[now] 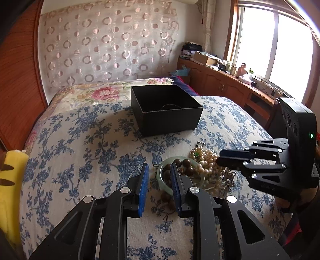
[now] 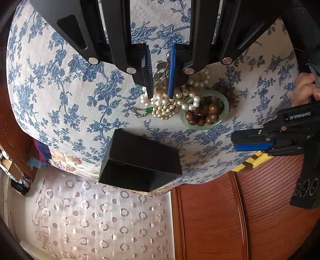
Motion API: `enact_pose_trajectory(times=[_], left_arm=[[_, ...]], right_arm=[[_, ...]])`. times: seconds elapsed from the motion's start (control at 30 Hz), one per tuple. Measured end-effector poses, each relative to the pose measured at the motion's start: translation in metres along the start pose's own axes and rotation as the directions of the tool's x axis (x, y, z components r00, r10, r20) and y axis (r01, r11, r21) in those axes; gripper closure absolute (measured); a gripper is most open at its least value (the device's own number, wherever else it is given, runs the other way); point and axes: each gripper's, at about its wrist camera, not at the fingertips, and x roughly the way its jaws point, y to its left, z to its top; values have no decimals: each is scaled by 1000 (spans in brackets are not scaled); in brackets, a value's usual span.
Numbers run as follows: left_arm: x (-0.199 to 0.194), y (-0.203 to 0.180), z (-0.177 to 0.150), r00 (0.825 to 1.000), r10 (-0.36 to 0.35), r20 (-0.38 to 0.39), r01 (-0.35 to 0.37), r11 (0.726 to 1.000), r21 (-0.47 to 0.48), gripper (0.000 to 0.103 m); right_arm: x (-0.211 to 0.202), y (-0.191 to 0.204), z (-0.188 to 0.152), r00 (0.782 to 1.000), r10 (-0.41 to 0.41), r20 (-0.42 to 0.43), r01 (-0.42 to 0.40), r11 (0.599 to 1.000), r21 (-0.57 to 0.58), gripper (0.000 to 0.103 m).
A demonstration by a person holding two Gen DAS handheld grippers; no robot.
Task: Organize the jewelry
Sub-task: 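Move the right gripper back to the pile and grasp the pearl necklace, then lift the pearl necklace with the right gripper while the left gripper grasps its hanging strand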
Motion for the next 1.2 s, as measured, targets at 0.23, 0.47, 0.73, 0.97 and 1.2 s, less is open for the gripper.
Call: enact_pose_trajectory(times=[0.23,0.47,0.73,0.97,1.2], left_arm=[[0,-4,-2,1000,-13,2,13,1000,1,82],[1,-8,-5,1000,-21,0,21,1000,7,82],[3,-11,-7,1000,-28,-5,28,1000,11,82],[4,-18,-7,999,-43,-8,44,999,21,82],[4,-28,-6,998,-60,-15,60,997,38,82]], right_arm=[[15,0,7,998,-37,-46,37,999,-7,81],[19,-2,9,998,-40,-49,39,999,-19,97],[0,-12,10,998,-66,2,66,998,-6,97],[-36,-23,24,990,-104,91,105,994,-1,97],[-66,-44,34,976,-163,142,162,987,16,97]])
